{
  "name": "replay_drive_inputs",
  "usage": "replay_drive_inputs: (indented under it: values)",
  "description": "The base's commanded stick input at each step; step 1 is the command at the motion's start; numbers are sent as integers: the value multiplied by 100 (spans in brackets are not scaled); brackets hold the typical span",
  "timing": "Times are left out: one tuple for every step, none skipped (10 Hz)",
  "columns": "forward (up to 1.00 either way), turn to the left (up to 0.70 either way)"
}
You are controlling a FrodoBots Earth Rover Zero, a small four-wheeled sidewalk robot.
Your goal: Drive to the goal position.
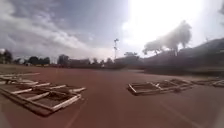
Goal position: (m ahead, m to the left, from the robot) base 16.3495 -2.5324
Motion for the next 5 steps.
replay_drive_inputs:
  values:
    - [70, 0]
    - [70, 0]
    - [70, 0]
    - [70, 0]
    - [70, 0]
